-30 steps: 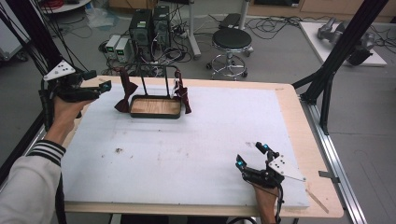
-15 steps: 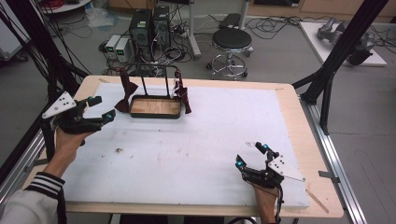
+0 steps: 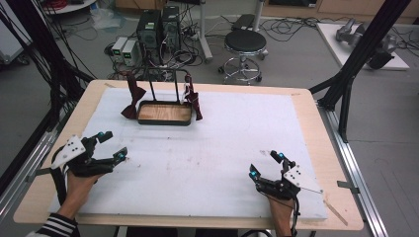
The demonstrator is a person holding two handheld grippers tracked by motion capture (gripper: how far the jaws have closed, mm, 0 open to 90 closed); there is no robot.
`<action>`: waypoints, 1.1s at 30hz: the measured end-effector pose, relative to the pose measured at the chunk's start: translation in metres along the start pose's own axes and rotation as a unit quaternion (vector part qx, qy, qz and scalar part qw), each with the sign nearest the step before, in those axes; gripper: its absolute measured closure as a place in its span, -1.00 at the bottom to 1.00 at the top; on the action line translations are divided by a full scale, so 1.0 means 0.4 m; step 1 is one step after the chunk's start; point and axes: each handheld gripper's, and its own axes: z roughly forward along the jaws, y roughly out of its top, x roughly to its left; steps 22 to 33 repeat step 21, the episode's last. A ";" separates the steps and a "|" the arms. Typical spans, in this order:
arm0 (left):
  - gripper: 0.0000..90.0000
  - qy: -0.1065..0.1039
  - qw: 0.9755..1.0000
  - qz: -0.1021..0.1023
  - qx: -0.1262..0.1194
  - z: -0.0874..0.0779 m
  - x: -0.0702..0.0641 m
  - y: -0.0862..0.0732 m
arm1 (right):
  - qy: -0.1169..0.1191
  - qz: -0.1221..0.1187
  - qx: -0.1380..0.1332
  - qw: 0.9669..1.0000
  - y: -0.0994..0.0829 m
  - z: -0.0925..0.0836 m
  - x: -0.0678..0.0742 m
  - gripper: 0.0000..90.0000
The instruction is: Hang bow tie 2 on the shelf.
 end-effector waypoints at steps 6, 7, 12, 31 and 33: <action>-0.60 0.014 1.000 0.015 -0.002 -0.003 -0.020 -0.042 | -0.001 0.002 -0.002 1.000 -0.001 -0.001 0.002 -0.75; -0.60 0.015 1.000 0.014 -0.004 0.000 -0.020 -0.048 | -0.001 0.001 -0.003 1.000 -0.001 -0.001 0.002 -0.75; -0.59 0.022 1.000 0.019 -0.006 0.013 -0.028 -0.068 | 0.000 -0.002 -0.005 1.000 -0.001 -0.002 0.001 -0.75; -0.59 0.025 0.999 0.016 -0.014 0.009 -0.030 -0.077 | 0.005 -0.002 -0.004 1.000 -0.001 -0.002 0.001 -0.75; -0.59 0.025 0.999 0.016 -0.014 0.009 -0.030 -0.077 | 0.005 -0.002 -0.004 1.000 -0.001 -0.002 0.001 -0.75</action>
